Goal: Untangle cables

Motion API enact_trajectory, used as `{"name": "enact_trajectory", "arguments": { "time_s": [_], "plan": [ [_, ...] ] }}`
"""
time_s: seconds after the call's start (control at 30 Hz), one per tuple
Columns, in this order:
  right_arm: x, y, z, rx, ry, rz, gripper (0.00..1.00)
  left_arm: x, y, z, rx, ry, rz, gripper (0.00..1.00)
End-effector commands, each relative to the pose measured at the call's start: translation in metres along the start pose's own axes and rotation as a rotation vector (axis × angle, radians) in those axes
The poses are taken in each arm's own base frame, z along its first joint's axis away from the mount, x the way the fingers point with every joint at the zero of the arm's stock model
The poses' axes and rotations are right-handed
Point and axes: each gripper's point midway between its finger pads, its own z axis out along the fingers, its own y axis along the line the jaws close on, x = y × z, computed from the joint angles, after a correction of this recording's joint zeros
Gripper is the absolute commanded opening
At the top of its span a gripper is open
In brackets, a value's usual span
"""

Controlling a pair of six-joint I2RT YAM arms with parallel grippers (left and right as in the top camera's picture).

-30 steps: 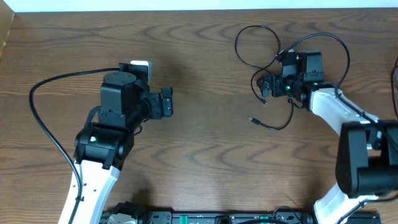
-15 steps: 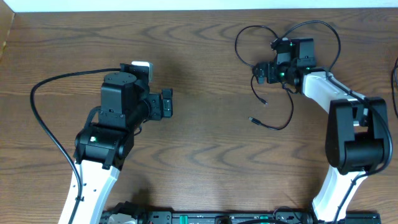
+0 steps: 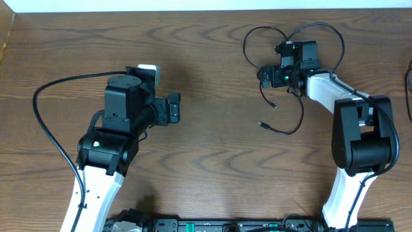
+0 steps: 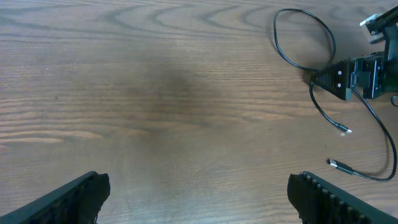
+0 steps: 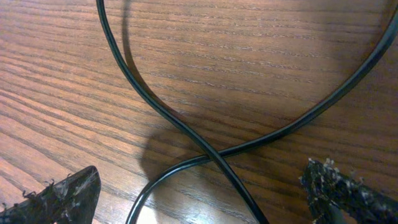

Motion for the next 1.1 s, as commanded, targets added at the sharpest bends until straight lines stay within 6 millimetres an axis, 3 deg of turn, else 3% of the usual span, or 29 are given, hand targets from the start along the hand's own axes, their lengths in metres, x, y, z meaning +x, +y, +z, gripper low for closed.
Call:
{"name": "enact_trajectory", "arguments": {
  "time_s": [0.0, 0.43, 0.73, 1.07],
  "plan": [
    [0.008, -0.001, 0.009, 0.016, 0.032, 0.013, 0.99, 0.001, -0.001, -0.002, 0.014, -0.002, 0.012, 0.96],
    [0.038, 0.009, 0.027, 0.1, 0.124, -0.034, 0.99, 0.002, -0.001, -0.002, 0.013, 0.002, 0.011, 0.96],
    [0.076, -0.007, 0.036, 0.198, 0.247, -0.036, 0.99, 0.003, -0.001, -0.002, 0.013, 0.003, 0.011, 0.96],
    [0.093, -0.024, 0.028, 0.3, 0.315, -0.025, 0.96, 0.003, -0.001, -0.002, 0.013, 0.003, 0.011, 0.96]
  ]
}}
